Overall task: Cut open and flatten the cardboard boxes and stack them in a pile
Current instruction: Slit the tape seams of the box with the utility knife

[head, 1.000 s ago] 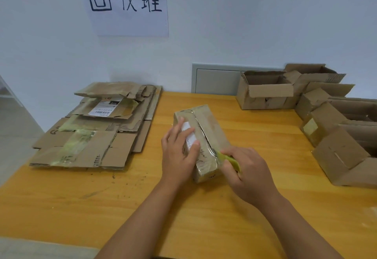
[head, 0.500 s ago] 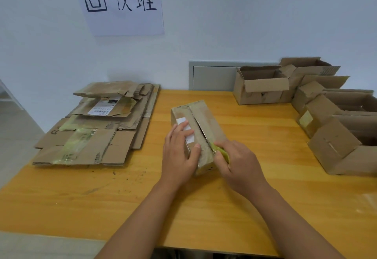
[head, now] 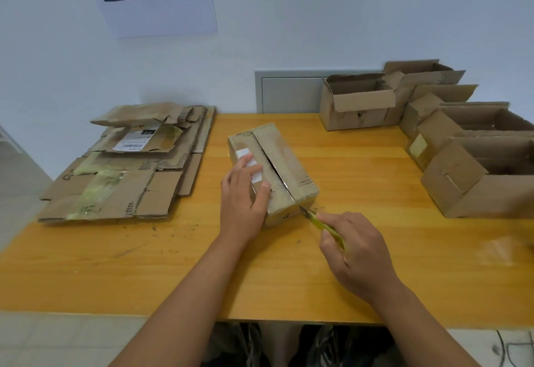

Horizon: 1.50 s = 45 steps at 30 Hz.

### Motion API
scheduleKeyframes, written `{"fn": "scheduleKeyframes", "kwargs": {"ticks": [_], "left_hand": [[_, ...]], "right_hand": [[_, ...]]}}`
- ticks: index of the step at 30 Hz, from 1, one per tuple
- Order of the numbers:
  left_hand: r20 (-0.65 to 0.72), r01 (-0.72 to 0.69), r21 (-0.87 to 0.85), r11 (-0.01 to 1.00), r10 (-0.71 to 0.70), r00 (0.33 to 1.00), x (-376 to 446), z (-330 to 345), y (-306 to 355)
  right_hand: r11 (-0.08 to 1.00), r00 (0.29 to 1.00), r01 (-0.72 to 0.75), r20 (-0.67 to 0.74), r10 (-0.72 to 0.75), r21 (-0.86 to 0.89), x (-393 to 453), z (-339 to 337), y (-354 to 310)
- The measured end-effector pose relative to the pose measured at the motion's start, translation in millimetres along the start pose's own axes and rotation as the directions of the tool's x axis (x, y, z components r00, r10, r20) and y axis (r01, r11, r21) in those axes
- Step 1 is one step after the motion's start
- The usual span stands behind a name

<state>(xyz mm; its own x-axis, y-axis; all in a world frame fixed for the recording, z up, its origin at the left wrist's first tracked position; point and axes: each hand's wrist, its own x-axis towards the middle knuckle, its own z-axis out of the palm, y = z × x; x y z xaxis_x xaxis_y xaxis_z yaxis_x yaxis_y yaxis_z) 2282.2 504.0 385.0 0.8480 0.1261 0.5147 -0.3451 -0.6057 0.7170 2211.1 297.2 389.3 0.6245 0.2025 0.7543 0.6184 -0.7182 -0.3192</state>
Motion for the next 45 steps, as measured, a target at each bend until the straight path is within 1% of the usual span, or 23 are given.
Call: {"fn": "scheduleKeyframes", "kwargs": {"ticks": [2,4,6,8,10,12,13,15,16,18,21,23,26,28,30,32,36,38,42,45], "left_hand": [[0.009,0.001,0.051,0.999,-0.001,1.0,0.6,-0.1,2.7],[0.006,-0.003,0.111,0.994,0.002,1.0,-0.4,2.0,9.0],[-0.016,0.002,0.214,0.977,0.001,1.0,-6.1,10.4,21.1],[-0.016,0.02,0.342,0.939,-0.016,1.0,-15.2,20.6,36.0],[-0.005,-0.009,0.441,0.897,0.013,1.0,-18.9,24.8,44.7],[0.035,-0.138,0.489,0.861,0.139,0.99,-12.5,19.0,43.1],[0.093,-0.239,0.492,0.837,0.222,0.971,-6.2,15.1,40.1],[0.255,-0.434,0.443,0.785,0.354,0.9,8.1,6.9,35.5],[0.322,-0.496,0.406,0.768,0.388,0.864,14.7,4.2,34.0],[0.393,-0.547,0.356,0.757,0.41,0.823,25.1,1.1,33.9],[0.405,-0.552,0.338,0.762,0.412,0.816,32.6,1.9,34.0],[0.427,-0.536,0.318,0.782,0.387,0.817,34.0,2.9,35.4],[0.52,-0.473,0.332,0.816,0.26,0.814,39.5,6.5,44.2],[0.577,-0.456,0.38,0.805,0.18,0.797,44.9,8.1,51.4],[0.613,-0.458,0.404,0.792,0.138,0.778,49.8,8.9,55.3],[0.633,-0.467,0.391,0.793,0.137,0.762,53.3,8.3,55.4],[0.64,-0.525,0.323,0.787,0.227,0.734,53.7,6.5,57.0],[0.648,-0.509,0.302,0.806,0.218,0.73,51.0,7.4,57.3],[0.662,-0.481,0.322,0.815,0.17,0.73,49.9,10.2,55.5],[0.646,-0.493,0.367,0.789,0.165,0.745,50.8,14.5,59.0]], "right_hand": [[0.996,0.996,-0.061,-0.06,0.065,0.064,-1.5,-2.8,-2.6],[0.974,0.982,-0.162,-0.075,0.175,0.156,6.7,-0.4,-6.9],[0.943,0.964,-0.254,-0.019,0.264,0.215,21.7,7.1,-10.7],[0.922,0.946,-0.325,0.052,0.321,0.211,35.6,16.0,-9.9],[0.886,0.911,-0.412,0.115,0.396,0.212,43.4,23.4,-1.0],[0.875,0.9,-0.435,0.144,0.412,0.214,43.3,25.7,8.3],[0.881,0.904,-0.424,0.155,0.398,0.209,41.9,25.5,10.6],[0.887,0.909,-0.412,0.167,0.383,0.209,39.3,24.3,11.7],[0.883,0.907,-0.416,0.172,0.385,0.219,37.9,24.1,12.7],[0.872,0.901,-0.429,0.187,0.392,0.237,37.3,24.0,13.9],[0.876,0.893,-0.432,0.238,0.382,0.215,44.0,23.8,18.7],[0.869,0.878,-0.452,0.273,0.394,0.2,54.0,22.1,24.5],[0.85,0.856,-0.487,0.304,0.418,0.201,64.5,17.8,34.4],[0.826,0.849,-0.508,0.304,0.432,0.244,65.1,16.0,36.2],[0.801,0.844,-0.524,0.296,0.446,0.287,63.2,16.3,36.5],[0.791,0.844,-0.53,0.286,0.454,0.307,61.3,18.0,36.8],[0.771,0.84,-0.541,0.269,0.472,0.337,59.6,19.7,38.9],[0.754,0.84,-0.542,0.256,0.478,0.37,58.8,19.2,39.6],[0.714,0.834,-0.548,0.228,0.502,0.435,57.0,22.2,38.3],[0.665,0.827,-0.548,0.211,0.521,0.507,55.6,25.2,39.7]]}}
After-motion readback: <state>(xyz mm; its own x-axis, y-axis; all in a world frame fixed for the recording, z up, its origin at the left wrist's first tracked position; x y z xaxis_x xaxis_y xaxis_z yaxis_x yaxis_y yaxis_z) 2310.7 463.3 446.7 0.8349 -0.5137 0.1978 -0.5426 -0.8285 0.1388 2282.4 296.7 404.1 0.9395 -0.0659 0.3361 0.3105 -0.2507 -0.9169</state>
